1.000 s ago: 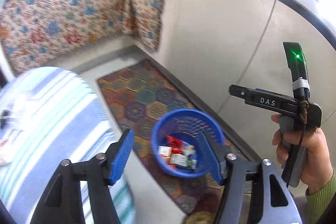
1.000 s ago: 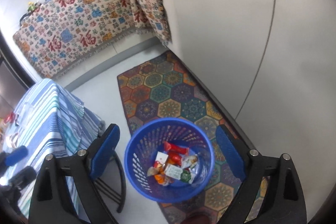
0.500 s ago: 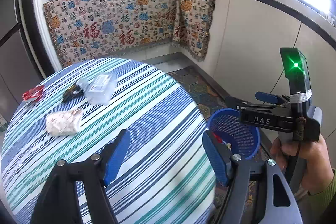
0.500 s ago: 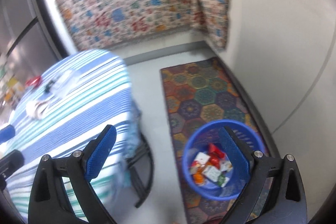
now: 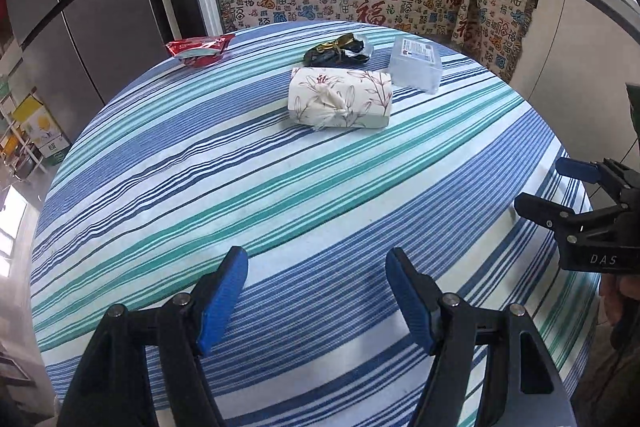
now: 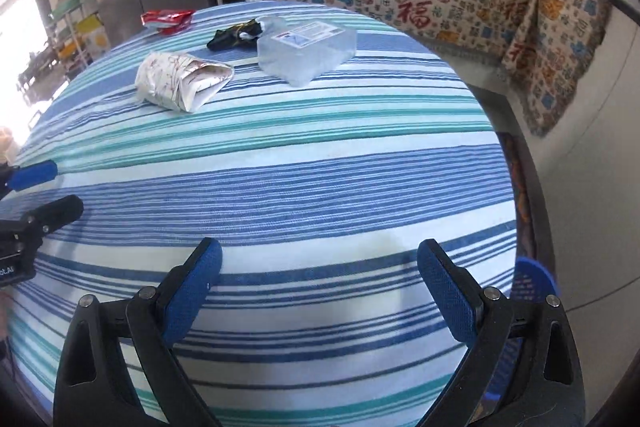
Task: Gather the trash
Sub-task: 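Move both open tools back over the table toward the remaining trash, then close the left tool on the white floral paper cup while the right tool approaches the clear box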
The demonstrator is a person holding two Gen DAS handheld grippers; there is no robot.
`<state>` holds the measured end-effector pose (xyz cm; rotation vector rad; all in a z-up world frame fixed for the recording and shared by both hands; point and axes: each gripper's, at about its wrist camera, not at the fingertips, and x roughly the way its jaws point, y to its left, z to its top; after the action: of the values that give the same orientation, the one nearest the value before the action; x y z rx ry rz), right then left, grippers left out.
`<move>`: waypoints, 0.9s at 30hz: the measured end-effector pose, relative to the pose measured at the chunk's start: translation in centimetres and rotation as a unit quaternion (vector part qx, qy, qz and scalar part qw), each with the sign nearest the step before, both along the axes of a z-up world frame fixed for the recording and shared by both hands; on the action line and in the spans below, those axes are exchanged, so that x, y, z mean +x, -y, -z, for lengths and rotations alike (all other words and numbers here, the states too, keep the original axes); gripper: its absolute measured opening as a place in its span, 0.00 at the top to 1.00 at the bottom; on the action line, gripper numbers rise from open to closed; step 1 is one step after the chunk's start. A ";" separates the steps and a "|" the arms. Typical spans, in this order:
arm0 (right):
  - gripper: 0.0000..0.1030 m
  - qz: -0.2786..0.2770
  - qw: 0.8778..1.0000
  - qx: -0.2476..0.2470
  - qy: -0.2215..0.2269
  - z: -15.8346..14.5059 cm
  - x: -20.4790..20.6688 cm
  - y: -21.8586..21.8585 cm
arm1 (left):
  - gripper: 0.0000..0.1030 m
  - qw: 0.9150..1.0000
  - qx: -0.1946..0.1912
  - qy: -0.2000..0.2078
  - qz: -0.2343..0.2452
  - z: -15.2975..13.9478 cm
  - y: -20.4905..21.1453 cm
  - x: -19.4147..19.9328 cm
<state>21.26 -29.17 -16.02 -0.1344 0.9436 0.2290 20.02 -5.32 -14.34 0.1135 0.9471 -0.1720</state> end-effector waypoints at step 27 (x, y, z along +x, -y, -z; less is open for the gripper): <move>0.00 -0.007 1.000 0.008 0.003 0.5 0.7 -1.3 | 0.29 0.992 -0.013 0.002 -0.122 0.9 -7.4 7.8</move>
<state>21.92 -27.86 -16.56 -0.1272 0.9353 0.2498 27.81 2.10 -15.28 -0.0270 0.9460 0.0407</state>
